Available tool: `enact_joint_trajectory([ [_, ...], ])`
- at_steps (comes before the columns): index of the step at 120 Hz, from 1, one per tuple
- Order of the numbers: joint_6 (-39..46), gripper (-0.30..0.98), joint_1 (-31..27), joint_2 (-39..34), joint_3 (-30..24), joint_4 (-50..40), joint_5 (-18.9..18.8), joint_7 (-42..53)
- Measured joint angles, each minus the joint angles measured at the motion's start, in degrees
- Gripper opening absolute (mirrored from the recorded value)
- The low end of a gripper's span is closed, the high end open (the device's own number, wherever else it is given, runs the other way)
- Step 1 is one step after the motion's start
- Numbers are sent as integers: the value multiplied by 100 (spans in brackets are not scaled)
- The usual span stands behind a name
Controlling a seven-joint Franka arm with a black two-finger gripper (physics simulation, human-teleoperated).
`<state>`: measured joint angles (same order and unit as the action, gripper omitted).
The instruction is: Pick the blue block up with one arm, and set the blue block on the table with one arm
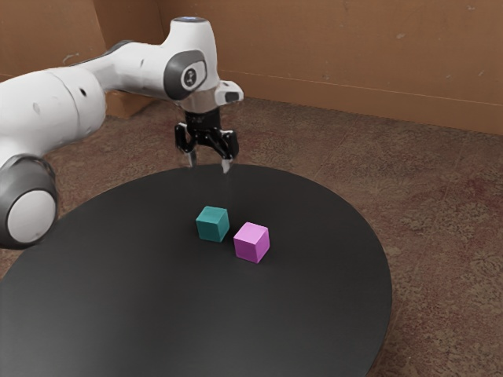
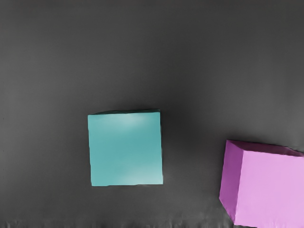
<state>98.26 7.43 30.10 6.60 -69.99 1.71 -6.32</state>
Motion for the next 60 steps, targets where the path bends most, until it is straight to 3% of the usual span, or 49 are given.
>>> enact_joint_trajectory([
  [22,-1018,66,454,-1211,-6,151,-409,-3],
  [60,-1765,68,611,-1554,0,-72,-812,-43],
])
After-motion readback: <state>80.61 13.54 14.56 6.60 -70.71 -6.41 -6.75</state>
